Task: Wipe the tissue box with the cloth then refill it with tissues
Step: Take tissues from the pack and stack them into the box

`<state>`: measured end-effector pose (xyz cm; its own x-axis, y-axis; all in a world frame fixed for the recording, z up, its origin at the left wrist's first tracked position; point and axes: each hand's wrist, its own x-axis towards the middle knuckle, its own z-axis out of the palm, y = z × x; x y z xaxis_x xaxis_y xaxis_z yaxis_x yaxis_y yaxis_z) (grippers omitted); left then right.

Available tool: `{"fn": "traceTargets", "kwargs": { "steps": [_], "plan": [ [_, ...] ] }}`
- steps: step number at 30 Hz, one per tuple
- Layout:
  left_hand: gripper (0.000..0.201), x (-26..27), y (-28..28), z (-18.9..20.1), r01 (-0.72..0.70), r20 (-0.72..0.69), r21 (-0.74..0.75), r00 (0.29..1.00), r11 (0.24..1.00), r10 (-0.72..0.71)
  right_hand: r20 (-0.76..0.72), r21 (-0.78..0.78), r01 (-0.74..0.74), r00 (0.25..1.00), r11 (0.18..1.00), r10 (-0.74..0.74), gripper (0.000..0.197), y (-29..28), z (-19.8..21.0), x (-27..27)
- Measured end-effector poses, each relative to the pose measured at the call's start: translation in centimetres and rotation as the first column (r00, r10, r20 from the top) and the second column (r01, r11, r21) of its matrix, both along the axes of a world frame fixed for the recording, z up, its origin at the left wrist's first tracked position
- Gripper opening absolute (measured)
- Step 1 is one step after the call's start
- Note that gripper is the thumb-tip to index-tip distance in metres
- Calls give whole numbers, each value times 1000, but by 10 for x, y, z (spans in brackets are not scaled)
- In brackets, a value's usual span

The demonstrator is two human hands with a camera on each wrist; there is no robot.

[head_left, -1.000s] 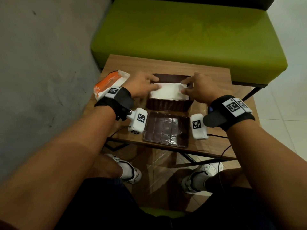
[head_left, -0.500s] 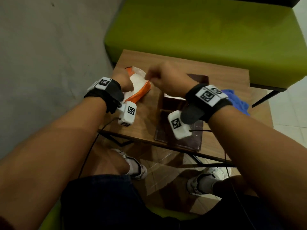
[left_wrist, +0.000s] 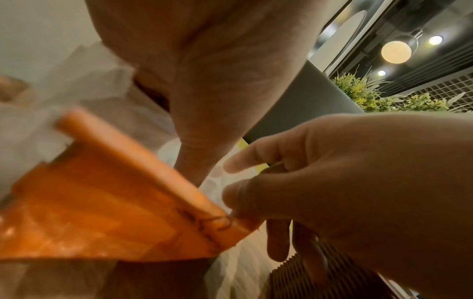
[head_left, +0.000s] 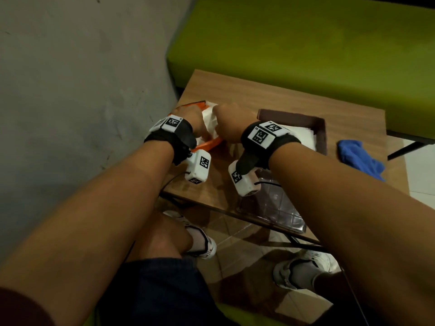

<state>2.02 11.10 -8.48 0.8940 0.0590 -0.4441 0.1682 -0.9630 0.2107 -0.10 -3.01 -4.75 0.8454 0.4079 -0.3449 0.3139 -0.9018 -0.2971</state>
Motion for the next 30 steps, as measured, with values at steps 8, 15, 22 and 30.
{"fn": "traceTargets", "kwargs": {
  "steps": [8,15,22,30],
  "plan": [
    [103,-8,13,0,-70,-29,-209,997,975,65,-34,41,64,997,997,-63,55,9,-8,5],
    [69,-13,15,17,-191,-108,-240,980,952,169,-21,149,137,991,979,-136,61,6,-14,3],
    [48,-21,30,34,-380,-208,-532,925,757,318,-56,437,273,959,857,-277,49,-6,-14,-2],
    [47,-35,21,38,-320,-83,-536,941,781,328,-180,569,383,922,728,-344,48,-10,-11,-10]
  ]
}}
